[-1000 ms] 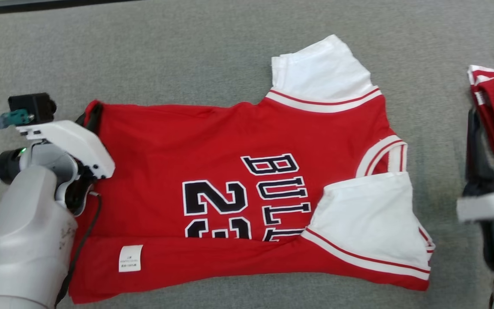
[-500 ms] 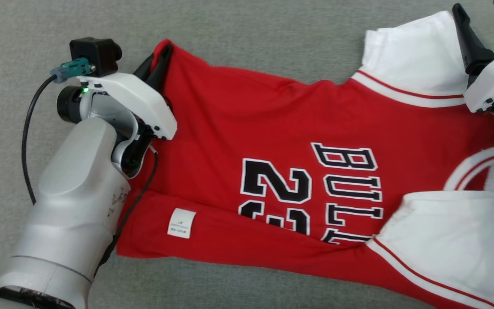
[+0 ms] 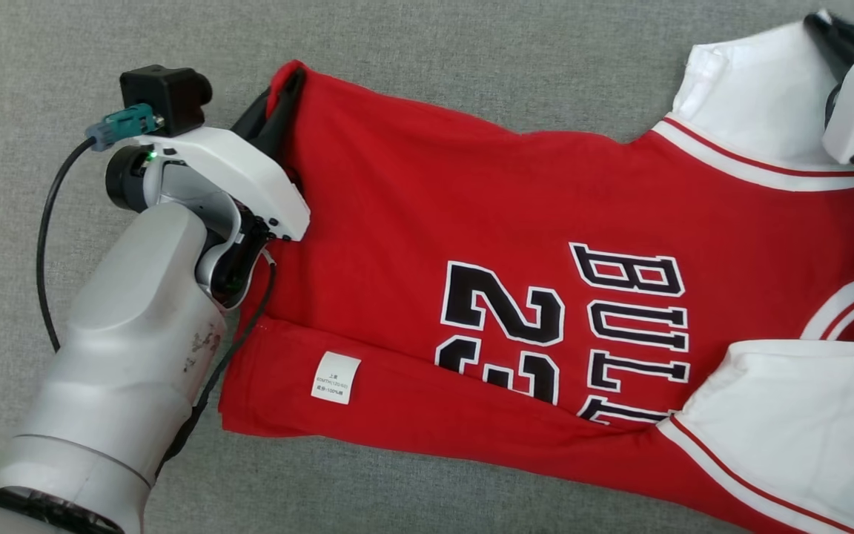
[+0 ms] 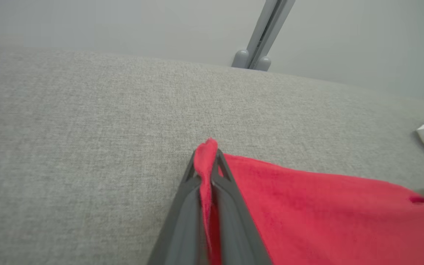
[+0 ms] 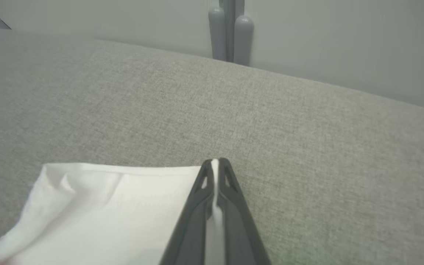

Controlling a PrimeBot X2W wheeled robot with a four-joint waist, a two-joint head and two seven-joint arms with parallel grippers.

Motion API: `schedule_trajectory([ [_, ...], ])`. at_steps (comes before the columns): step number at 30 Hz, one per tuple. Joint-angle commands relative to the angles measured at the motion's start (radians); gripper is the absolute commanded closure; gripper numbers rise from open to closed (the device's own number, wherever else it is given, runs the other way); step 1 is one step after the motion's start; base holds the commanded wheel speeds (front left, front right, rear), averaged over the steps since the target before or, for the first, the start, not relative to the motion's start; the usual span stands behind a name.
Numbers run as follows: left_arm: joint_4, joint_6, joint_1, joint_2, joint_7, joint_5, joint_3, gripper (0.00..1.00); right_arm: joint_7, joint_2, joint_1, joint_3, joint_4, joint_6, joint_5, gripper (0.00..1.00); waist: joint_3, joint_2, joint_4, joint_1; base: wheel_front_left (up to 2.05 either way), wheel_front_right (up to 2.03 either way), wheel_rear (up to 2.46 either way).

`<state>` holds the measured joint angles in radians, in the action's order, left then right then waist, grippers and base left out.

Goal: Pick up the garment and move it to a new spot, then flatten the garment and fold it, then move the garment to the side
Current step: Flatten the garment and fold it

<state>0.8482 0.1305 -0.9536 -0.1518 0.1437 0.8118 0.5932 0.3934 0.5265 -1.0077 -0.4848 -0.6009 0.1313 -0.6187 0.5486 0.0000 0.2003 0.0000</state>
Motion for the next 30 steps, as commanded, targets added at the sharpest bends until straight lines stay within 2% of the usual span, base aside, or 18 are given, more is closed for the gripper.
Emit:
schedule_trajectory([
  [1, -0.003, 0.0, -0.013, -0.017, 0.012, 0.015, -0.001, 1.0, -0.039, 0.012, -0.003, 0.005, 0.022, -0.001, -0.011, 1.0, -0.012, 0.0, -0.009, 0.0, 0.0, 0.0, 0.0],
  [5, -0.013, 0.0, 0.009, -0.049, 0.037, 0.039, 0.007, 1.0, -0.168, 0.024, 0.038, 0.017, 0.101, -0.001, -0.035, 1.0, -0.05, 0.0, -0.033, 0.0, 0.0, 0.0, 0.0],
  [9, -0.024, 0.0, 0.037, -0.083, 0.052, 0.055, 0.011, 1.0, -0.254, 0.039, 0.099, 0.025, 0.173, -0.001, -0.041, 1.0, -0.086, 0.0, -0.058, 0.0, 0.0, 0.0, 0.0],
  [15, -0.078, 0.0, 0.113, -0.133, 0.083, 0.078, 0.002, 1.0, -0.355, 0.017, 0.251, 0.064, 0.267, -0.001, -0.059, 1.0, -0.122, 0.0, -0.092, 0.0, 0.0, 0.0, 0.0],
  [22, -0.203, -0.008, 0.321, -0.199, 0.108, 0.136, -0.057, 1.0, -0.432, -0.076, 0.606, 0.132, 0.413, -0.001, -0.072, 1.0, -0.182, 0.0, -0.135, 0.0, 0.0, 0.0, 0.0],
  [30, -0.388, -0.097, 0.531, -0.26, 0.098, 0.165, -0.083, 1.0, -0.445, -0.206, 0.915, 0.241, 0.51, -0.001, -0.047, 1.0, -0.239, 0.0, -0.153, 0.0, 0.0, 0.0, 0.0],
])
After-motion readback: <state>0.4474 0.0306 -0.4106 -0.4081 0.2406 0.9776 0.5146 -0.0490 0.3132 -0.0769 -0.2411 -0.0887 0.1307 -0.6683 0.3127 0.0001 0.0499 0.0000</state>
